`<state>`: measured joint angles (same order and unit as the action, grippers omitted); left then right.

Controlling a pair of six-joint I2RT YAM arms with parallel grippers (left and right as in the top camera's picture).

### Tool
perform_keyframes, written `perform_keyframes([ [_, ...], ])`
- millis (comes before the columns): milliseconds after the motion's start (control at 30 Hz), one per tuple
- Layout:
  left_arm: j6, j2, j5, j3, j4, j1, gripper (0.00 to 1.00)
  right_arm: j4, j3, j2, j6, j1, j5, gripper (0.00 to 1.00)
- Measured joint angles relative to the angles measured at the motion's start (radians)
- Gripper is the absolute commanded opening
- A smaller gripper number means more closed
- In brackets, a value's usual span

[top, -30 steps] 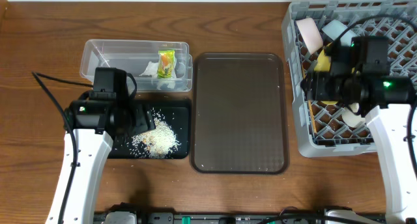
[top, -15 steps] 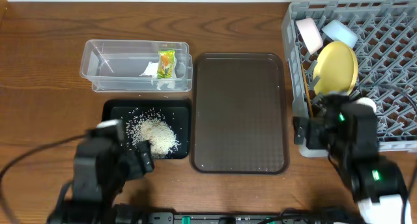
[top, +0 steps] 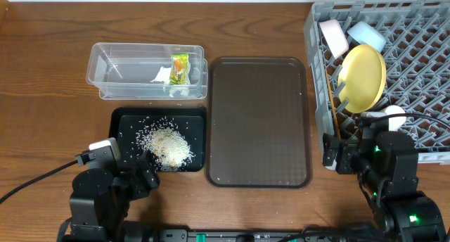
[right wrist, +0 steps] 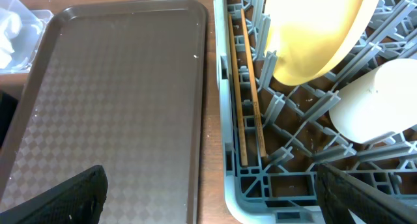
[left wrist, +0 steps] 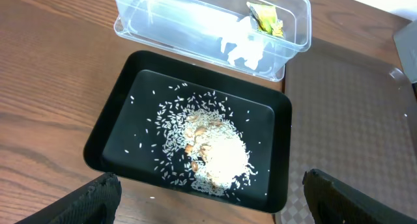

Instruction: Sort waste into correct bins and load items into the dishwasher rack

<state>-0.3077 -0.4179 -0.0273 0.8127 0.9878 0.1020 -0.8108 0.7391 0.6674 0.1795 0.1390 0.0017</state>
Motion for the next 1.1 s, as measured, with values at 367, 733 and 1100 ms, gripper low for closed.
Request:
perform_keyframes([
  [367,-0.003,0.0,-0.003,0.0,0.0,0.0,0.93,-0.028,0.0,-0.001,0.0,0.0,0.008,0.99],
  [733,-0.003,0.0,-0.003,-0.001,0.0,0.0,0.93,0.205,-0.126,-0.306,-0.001,-0.014,0.026,0.99],
  [1100,-0.003,0.0,-0.003,-0.005,0.001,0.0,0.93,0.715,-0.571,-0.649,-0.014,-0.04,0.038,0.99],
])
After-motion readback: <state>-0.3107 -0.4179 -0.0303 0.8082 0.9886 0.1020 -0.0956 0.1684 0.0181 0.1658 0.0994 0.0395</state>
